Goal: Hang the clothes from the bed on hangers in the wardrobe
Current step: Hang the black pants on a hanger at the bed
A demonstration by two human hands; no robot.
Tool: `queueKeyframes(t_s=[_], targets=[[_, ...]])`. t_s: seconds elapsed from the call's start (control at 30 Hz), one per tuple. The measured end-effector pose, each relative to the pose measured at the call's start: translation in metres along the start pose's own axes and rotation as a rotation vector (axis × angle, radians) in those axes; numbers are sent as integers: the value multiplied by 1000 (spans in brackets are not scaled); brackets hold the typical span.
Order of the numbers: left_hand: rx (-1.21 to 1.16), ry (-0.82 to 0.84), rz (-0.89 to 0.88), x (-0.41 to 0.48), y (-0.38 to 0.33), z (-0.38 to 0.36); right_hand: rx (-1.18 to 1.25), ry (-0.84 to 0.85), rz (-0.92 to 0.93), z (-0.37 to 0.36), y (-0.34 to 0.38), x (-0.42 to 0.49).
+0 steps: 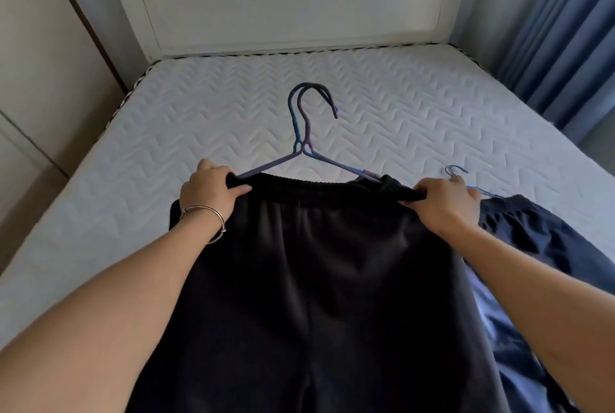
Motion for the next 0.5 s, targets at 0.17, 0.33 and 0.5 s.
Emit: queueKeyframes(t_s=[0.17, 0.33, 0.5], targets=[[-124, -11, 53, 49, 6, -68, -45, 6, -59, -67, 0, 63], [-138, 186, 37, 68, 30, -155, 226, 68, -44, -161, -17, 92], [115, 420, -1, 36, 84, -256, 40, 308, 143, -265, -32, 69]])
Point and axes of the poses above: each hand's wrist, its own x-axis towards the middle knuckle, its own z-axis out of the back of the hand, y = z × x, the point moved 1 cm from there along x, towards the middle knuckle, and after that the axes turned 15 degrees about y, right-handed, at the moved point
